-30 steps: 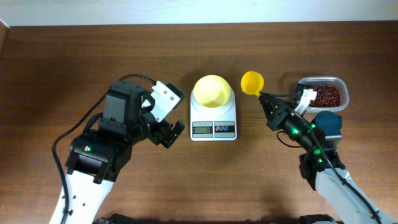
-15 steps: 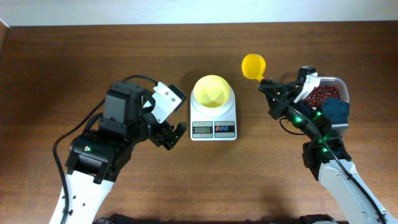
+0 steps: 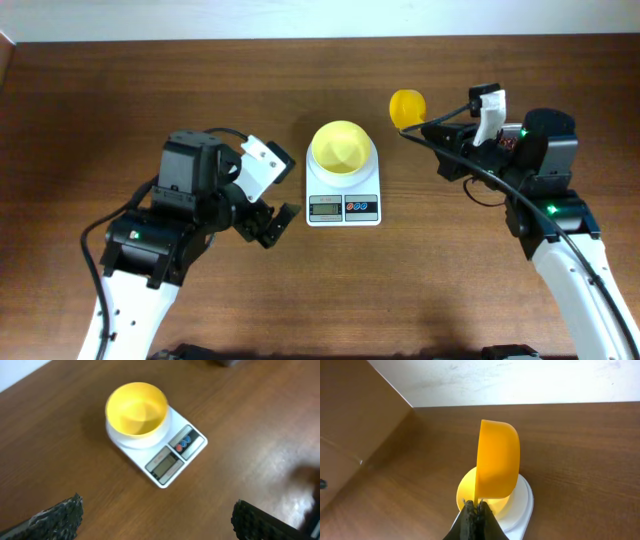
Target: Scoop item into bowl and weigh 50g on scale
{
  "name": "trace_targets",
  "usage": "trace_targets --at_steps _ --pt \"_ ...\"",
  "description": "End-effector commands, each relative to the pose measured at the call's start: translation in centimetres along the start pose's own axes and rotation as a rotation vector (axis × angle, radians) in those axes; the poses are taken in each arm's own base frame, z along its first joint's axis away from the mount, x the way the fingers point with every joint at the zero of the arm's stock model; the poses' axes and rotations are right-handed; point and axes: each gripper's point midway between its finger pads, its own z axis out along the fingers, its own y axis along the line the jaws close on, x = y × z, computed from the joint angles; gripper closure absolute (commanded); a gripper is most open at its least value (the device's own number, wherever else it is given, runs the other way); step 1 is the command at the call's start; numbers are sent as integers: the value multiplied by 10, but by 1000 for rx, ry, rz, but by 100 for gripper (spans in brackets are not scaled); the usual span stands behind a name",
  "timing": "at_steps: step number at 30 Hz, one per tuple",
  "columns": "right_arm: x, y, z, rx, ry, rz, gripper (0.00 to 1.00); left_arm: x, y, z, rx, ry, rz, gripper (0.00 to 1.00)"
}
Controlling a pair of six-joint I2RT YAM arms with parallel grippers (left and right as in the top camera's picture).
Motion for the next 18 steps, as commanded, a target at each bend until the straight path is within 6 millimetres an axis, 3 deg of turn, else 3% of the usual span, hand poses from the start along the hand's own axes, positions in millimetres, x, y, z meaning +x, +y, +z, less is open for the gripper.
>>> trace_targets --at_steps 1,3,7,18 --pt "-19 3 -20 77 -37 -32 96 -2 -6 14 87 12 46 1" --pt "-18 -2 -33 158 -7 -73 96 1 -4 20 95 33 37 1" --pt "-21 9 -49 168 3 -125 96 2 -4 21 95 37 35 1" --pt "-10 14 -49 138 44 -99 96 15 3 20 47 100 24 1"
